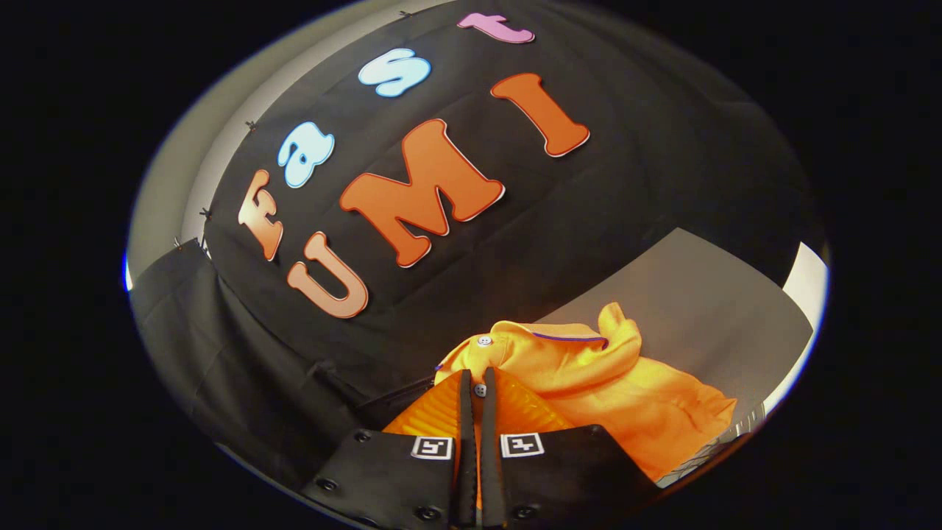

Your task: Put the clothes into the washing machine and then close the washing machine lid.

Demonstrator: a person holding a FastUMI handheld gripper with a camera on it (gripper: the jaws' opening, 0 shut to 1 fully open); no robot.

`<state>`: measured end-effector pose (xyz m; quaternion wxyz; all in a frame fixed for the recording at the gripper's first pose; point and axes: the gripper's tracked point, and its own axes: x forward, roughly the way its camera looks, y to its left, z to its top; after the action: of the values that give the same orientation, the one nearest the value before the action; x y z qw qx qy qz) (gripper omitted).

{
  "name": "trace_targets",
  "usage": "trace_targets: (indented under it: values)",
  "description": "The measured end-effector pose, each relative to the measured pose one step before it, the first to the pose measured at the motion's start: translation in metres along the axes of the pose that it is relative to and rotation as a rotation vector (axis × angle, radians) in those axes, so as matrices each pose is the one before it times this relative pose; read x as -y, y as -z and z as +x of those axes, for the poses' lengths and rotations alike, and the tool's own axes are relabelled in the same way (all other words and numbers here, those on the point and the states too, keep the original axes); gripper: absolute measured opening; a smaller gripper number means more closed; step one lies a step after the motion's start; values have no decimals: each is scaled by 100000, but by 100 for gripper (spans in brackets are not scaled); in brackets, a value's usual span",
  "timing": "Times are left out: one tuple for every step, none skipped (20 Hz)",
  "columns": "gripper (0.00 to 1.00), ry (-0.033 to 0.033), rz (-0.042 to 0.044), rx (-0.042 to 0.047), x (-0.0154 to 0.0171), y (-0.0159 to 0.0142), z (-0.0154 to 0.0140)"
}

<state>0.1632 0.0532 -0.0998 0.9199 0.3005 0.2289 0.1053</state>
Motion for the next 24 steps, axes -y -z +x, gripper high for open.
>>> trace_targets:
  values:
    - [10,-1056,-25,665,-1319,331,-790]
    - [10,-1208,-299,234,-1512,481,-482]
    - [10,-819,-804,246,-1582,643,-414]
    - [10,-759,-1059,141,-1368,314,-146]
    - [10,-1020,-1013,-46,-1423,587,-362]
    - [10,-1291,-620,-63,-1557,418,97]
    - [10,-1444,-300,-188,-1452,637,-170]
    - [10,-1145,-518,-957,-1264,664,129]
    - [10,-664,-797,-744,-1098,716,38]
    - [10,-1541,-1451,-1207,-1197,724,245]
    - [10,-1152,-1330,-728,-1112,726,175]
    - [10,-852,-1508,-1388,-890,788,420]
    - [10,-1193,-1117,-984,-962,716,506]
    - [10,-1372,-113,-863,-871,548,872]
    - [10,-2134,-106,-1305,-856,789,589]
    - [10,-1595,-398,-1163,-604,626,847]
    - [10,-972,-461,-1866,-244,837,812]
    - [10,-1073,202,-1416,-127,586,1145]
    - [10,-1390,829,-1648,-270,573,1057]
    - [10,-827,929,-981,40,460,1235]
    - [10,-445,77,-1219,164,624,1150]
    - [10,316,-252,-814,391,666,1352]
    - [10,-28,-4,-1609,235,760,1150]
    - [10,-792,503,-1812,193,800,1368]
